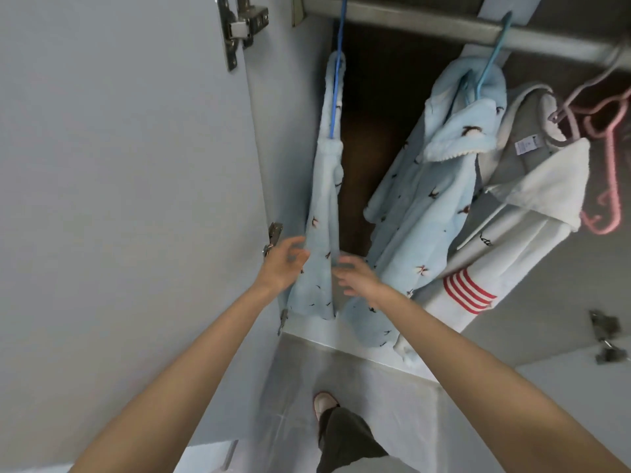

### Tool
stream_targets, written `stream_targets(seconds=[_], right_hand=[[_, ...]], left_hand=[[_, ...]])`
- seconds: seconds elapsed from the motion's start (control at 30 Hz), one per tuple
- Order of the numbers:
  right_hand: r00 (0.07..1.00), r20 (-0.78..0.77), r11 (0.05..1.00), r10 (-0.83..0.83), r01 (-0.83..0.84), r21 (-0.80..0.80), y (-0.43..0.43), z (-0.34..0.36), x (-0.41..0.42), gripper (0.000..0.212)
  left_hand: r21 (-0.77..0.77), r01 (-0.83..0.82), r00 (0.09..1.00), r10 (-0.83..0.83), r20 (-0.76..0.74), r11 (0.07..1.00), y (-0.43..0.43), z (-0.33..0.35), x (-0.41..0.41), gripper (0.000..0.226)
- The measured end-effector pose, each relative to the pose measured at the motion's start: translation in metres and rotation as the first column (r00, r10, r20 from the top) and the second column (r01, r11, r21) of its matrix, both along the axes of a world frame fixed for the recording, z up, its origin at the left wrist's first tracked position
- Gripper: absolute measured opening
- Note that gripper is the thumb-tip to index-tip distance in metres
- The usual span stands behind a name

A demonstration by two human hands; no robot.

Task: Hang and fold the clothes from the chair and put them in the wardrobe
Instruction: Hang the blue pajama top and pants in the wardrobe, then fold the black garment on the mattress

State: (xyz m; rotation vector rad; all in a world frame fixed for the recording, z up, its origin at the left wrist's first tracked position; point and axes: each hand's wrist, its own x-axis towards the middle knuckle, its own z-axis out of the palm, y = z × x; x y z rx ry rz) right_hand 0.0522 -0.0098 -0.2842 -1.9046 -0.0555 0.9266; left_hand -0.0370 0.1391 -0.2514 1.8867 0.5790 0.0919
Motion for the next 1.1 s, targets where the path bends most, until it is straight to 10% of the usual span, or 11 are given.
stream_targets(seconds=[0.5,1.1], right_hand=[[0.928,0.180,0.938,-0.326,0.295,0.180,-0.126,0.094,-0.204,0.029],[0.618,0.368,0.679,-0.695,0.732,0.053,-0.418,0.082,-0.518,0.031]], left_hand=[[0.025,0.303,0.945,-0.304,0.118,0.953,-0.071,0.049,-0.123,0.031],[0.093,0.814,0.564,-0.819,0.111,0.573,-0.388,0.056,-0.291,0.032]])
